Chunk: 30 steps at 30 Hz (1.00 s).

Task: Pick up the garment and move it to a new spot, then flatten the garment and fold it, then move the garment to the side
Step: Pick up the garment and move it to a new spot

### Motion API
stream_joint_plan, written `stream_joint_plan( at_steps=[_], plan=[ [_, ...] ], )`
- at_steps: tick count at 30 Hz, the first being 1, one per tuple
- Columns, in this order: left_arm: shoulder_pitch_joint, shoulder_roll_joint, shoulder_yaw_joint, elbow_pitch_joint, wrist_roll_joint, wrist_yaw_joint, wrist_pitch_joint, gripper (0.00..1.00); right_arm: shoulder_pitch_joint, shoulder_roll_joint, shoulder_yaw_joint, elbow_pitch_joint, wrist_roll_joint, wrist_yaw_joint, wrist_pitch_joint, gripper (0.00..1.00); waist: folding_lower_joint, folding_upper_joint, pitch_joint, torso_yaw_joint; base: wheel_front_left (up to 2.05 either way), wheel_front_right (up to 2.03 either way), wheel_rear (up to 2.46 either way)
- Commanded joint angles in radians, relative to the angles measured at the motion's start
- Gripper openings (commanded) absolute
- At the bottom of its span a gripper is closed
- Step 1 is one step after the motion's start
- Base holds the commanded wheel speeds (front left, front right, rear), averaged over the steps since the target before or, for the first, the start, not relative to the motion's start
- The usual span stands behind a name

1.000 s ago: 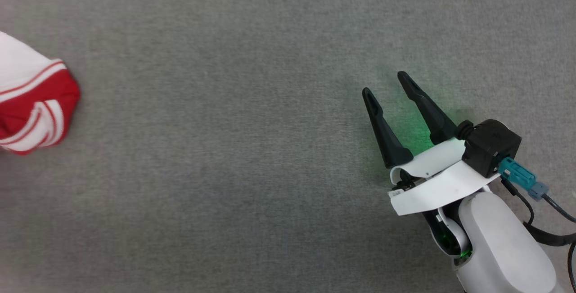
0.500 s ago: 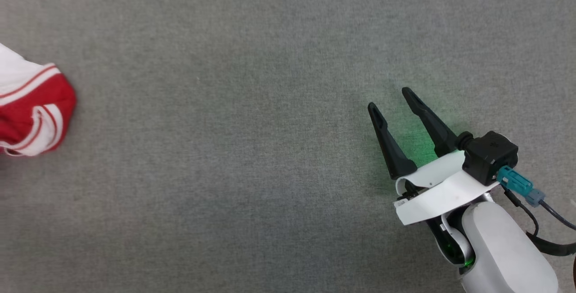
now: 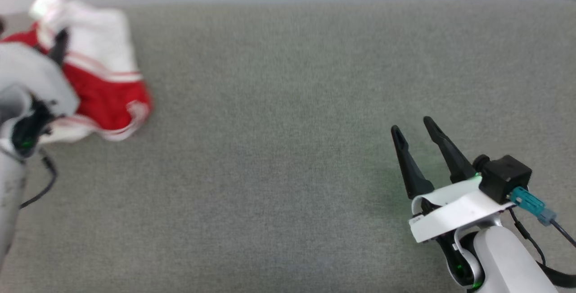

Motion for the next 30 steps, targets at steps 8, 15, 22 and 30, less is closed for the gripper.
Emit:
stream_joint_plan(
  at_steps=[8, 15, 22, 30],
  plan=[
    [-0.049, -0.019, -0.142, -0.342, -0.077, -0.003, 0.063, 0.0, 0.051, 0.02, -0.055, -0.013, 0.005, 0.0, 0.0, 1.0, -0.0001, 0.0, -0.055, -0.049, 0.0, 0.0, 0.0],
    [-0.075, -0.047, -0.2, -0.598, -0.165, -0.003, 0.158, 0.0, 0.059, 0.032, -0.097, -0.03, 0.007, 0.0, 0.0, 1.0, -0.0001, 0.0, -0.031, -0.086, 0.0, 0.0, 0.0],
    [-0.078, -0.093, -0.253, -0.761, -0.225, 0.012, 0.256, 0.0, 0.056, 0.05, -0.121, -0.046, 0.012, 0.0, 0.0, 1.0, -0.0001, 0.0, 0.003, -0.106, 0.0, 0.0, 0.0],
    [-0.054, -0.132, -0.36, -0.636, -0.215, 0.002, 0.303, 0.0, 0.027, 0.075, -0.123, -0.057, 0.02, 0.0, 0.0, 1.0, -0.0001, 0.0, 0.051, -0.129, 0.0, 0.0, 0.0]
  ],
)
